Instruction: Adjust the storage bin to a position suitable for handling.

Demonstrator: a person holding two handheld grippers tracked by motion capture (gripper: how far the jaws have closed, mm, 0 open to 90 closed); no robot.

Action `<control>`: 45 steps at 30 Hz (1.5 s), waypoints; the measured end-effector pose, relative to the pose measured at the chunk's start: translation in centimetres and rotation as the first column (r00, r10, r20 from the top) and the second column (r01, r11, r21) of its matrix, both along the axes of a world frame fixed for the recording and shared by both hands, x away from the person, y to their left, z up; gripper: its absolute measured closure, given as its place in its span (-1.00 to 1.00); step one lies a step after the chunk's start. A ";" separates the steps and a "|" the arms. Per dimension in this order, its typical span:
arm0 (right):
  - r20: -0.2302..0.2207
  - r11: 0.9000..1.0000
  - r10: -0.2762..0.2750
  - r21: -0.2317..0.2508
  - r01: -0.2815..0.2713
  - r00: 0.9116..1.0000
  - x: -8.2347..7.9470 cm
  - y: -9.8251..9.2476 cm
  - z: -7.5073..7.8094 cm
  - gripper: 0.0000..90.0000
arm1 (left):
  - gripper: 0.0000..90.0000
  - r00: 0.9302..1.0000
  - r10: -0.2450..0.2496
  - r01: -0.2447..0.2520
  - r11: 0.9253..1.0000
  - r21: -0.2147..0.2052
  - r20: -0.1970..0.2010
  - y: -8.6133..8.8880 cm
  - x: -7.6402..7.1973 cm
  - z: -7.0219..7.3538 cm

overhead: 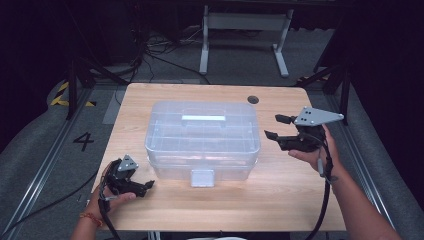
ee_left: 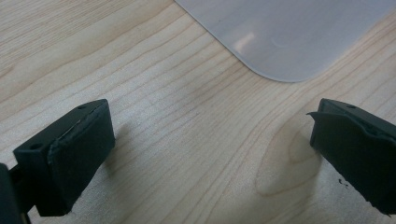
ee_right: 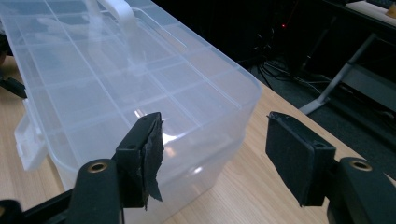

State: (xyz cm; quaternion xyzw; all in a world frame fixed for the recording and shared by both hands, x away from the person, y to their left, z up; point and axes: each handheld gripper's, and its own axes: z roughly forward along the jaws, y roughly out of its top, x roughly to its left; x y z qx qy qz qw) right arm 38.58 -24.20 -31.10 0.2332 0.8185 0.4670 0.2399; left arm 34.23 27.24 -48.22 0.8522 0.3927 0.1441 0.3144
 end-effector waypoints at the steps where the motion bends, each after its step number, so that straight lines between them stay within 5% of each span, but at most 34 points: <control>1: -0.001 1.000 0.002 0.004 -0.002 1.000 0.1 0.3 0.1 -0.18 | -0.99 1.000 0.001 -0.001 1.000 -0.001 0.000 0.0 0.0 0.0; 27: -0.012 0.994 0.113 -0.003 -0.113 0.994 1.6 6.8 1.0 -0.13 | -0.99 1.000 0.001 -0.001 1.000 -0.001 0.000 0.0 0.0 0.0; 45: -0.039 0.989 0.140 -0.044 -0.142 0.989 2.9 10.0 0.4 0.03 | -0.99 1.000 0.001 -0.001 1.000 -0.001 0.000 0.0 0.0 0.0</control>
